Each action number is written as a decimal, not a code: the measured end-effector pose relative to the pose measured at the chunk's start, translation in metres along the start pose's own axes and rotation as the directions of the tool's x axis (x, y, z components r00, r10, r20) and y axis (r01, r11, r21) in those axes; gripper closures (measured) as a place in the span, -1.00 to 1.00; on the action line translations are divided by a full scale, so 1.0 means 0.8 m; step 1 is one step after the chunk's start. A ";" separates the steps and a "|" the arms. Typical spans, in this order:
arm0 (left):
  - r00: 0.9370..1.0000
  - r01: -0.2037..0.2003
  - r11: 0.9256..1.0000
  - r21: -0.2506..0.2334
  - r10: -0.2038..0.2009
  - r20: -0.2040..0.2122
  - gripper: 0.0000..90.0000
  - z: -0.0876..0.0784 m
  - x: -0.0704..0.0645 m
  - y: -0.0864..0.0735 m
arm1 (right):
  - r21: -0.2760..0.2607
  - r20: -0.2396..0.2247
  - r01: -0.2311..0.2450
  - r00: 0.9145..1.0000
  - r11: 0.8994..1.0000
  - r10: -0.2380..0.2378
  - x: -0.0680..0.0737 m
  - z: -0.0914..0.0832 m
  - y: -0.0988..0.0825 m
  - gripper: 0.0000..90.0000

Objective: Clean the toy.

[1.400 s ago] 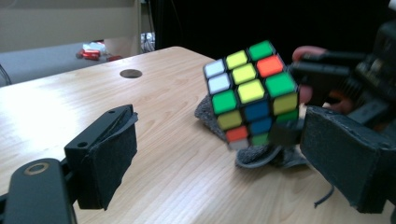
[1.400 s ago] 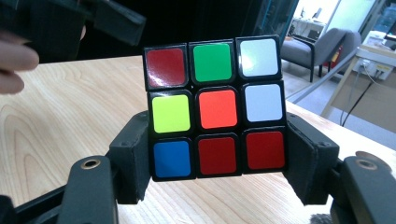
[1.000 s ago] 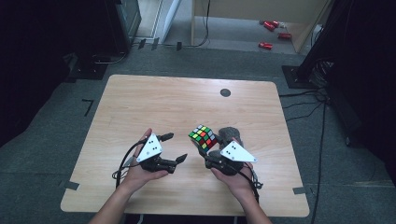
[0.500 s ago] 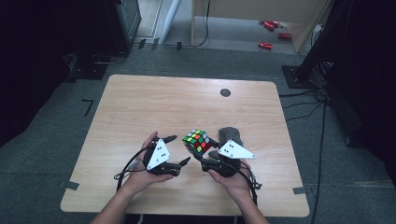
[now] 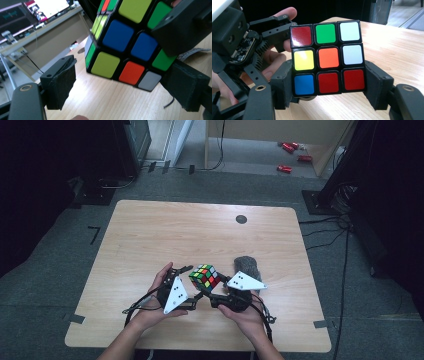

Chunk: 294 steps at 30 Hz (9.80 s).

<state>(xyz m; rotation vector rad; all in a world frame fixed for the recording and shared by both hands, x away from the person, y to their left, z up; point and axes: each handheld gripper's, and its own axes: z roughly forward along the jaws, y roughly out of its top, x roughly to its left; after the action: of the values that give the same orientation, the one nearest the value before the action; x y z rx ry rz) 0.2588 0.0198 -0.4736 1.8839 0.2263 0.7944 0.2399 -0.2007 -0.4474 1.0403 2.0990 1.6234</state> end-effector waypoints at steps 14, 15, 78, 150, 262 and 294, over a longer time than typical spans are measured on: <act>0.997 -0.072 0.997 0.018 0.071 0.034 -0.37 0.003 -0.010 -0.003 | 0.099 -0.031 -0.100 0.994 0.990 0.104 -0.005 0.009 -0.002 -0.25; 0.997 -0.073 0.997 0.021 0.072 0.033 -0.35 0.003 -0.011 -0.002 | 0.101 -0.040 -0.103 0.993 0.990 0.107 -0.007 0.010 -0.003 -0.25; 0.923 0.357 0.924 0.141 -0.372 0.101 -0.26 -0.003 0.040 -0.012 | 0.301 0.340 0.024 0.931 0.953 -0.130 -0.140 -0.020 -0.076 0.58; 0.929 0.315 0.945 0.086 -0.326 0.176 -0.24 -0.001 0.017 0.006 | 0.012 0.119 0.052 0.991 0.999 -0.053 -0.027 -0.010 -0.005 0.67; 0.927 0.351 0.936 0.032 -0.352 0.131 -0.24 -0.015 0.033 0.014 | -0.014 0.125 -0.001 0.992 1.000 0.003 -0.027 -0.011 -0.003 0.64; 0.843 0.521 0.853 -0.040 -0.506 0.182 -0.24 -0.028 0.059 0.011 | -0.051 -0.034 0.210 0.977 0.976 -0.212 0.001 0.006 -0.018 0.59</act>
<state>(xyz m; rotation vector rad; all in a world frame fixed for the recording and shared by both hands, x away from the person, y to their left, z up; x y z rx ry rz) 0.2795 0.0557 -0.4407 1.6783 0.5584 0.2717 0.2375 -0.1984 -0.4623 0.7470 2.1044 1.5916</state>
